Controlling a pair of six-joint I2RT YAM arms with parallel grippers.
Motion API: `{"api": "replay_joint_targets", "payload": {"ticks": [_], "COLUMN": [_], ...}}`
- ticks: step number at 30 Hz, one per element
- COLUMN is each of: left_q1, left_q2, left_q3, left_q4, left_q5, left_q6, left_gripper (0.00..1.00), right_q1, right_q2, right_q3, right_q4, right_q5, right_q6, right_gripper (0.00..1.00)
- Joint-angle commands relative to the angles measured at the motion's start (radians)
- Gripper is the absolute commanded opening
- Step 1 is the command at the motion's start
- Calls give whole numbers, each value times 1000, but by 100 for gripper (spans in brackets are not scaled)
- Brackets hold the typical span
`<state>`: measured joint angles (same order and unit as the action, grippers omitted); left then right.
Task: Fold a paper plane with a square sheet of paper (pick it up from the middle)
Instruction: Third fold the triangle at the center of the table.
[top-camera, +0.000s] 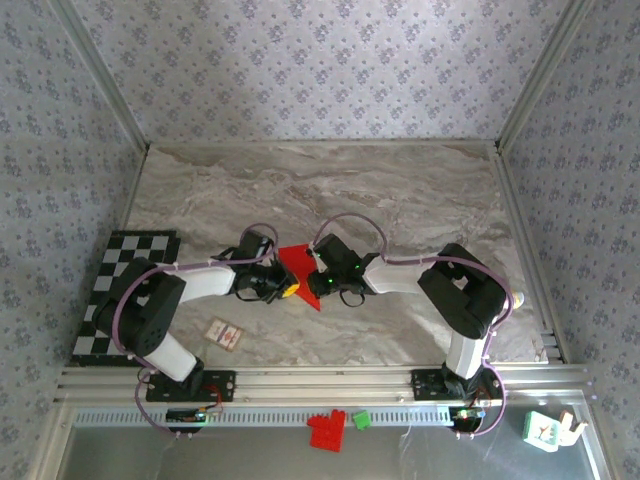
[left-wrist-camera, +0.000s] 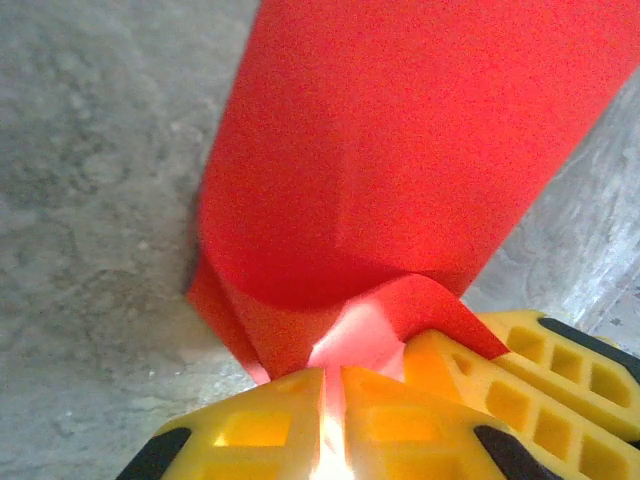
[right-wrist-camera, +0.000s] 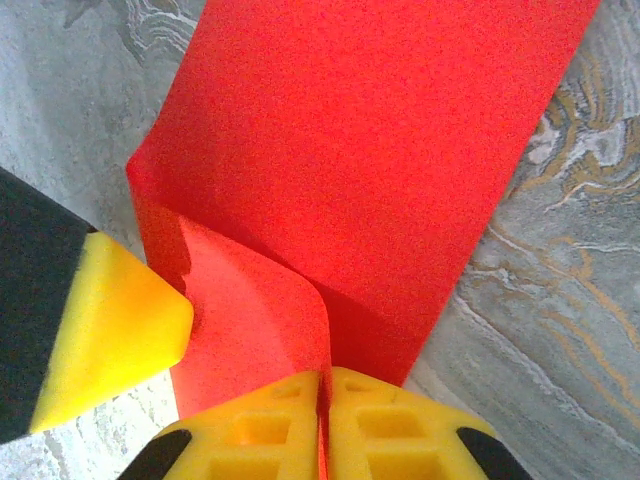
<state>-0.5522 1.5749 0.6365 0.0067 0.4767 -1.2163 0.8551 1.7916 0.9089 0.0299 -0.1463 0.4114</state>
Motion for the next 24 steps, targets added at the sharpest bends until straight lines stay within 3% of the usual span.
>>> {"api": "replay_joint_targets", "payload": {"ticks": [1, 15, 20, 24], "left_q1": [-8, -7, -6, -6], "left_q2": [14, 38, 45, 42], "left_q3": [1, 17, 23, 25], "left_q4": [-49, -110, -146, -173], "left_q5": [-18, -39, -55, -69], "left_q6": [17, 20, 21, 20], "left_gripper": [13, 12, 11, 11], "right_q1": [2, 1, -9, -27], "right_q2": [38, 27, -6, -66], "right_q3": [0, 11, 31, 49], "right_q4": [-71, -76, -91, -119], "right_q5": [10, -3, -26, -57], "right_q6": [15, 20, 38, 81], "right_gripper": [10, 14, 20, 31]}}
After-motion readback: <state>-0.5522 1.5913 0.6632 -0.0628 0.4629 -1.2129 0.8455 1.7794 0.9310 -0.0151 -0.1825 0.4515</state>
